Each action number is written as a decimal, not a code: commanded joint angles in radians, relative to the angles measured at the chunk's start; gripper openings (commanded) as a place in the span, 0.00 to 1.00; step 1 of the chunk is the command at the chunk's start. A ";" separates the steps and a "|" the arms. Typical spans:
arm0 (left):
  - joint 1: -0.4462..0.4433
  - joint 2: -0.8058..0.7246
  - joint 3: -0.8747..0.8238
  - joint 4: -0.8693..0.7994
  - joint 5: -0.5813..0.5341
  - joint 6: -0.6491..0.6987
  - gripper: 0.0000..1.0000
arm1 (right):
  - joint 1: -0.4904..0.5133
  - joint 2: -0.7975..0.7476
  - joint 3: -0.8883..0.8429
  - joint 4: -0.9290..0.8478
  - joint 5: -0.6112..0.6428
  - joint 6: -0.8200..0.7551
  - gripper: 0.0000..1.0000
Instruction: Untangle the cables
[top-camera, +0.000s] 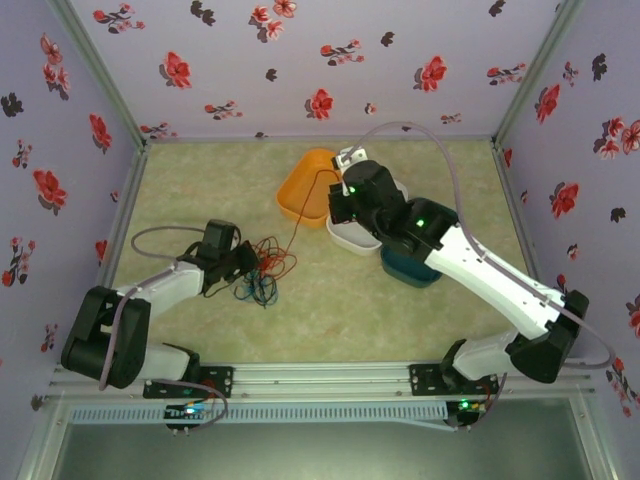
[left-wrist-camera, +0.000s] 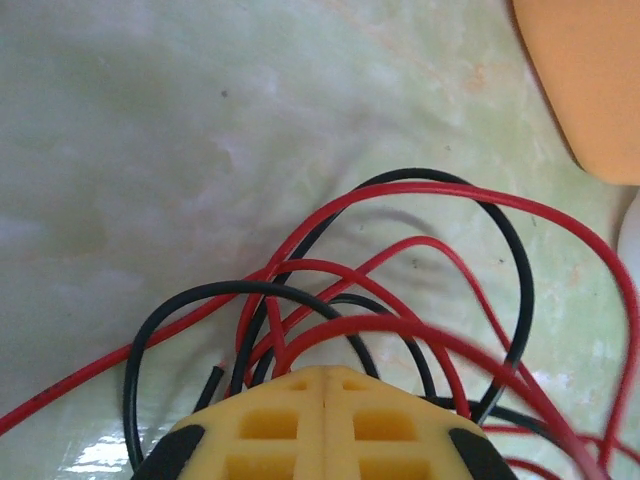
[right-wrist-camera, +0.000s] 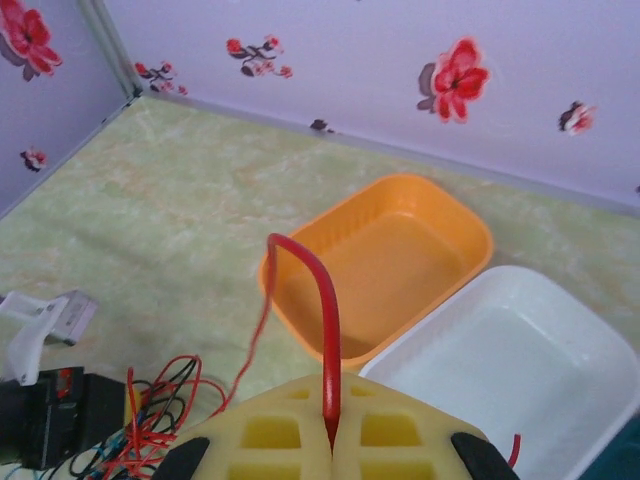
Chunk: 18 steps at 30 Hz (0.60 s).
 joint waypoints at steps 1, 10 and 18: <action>-0.006 -0.013 -0.019 0.003 -0.034 -0.015 0.00 | -0.008 -0.036 0.046 -0.043 0.084 -0.046 0.00; -0.006 -0.009 -0.025 0.000 -0.062 -0.024 0.00 | -0.030 -0.090 0.120 -0.094 0.058 -0.068 0.00; -0.005 -0.022 -0.025 -0.004 -0.075 -0.032 0.00 | -0.051 -0.149 0.179 -0.198 0.097 -0.061 0.00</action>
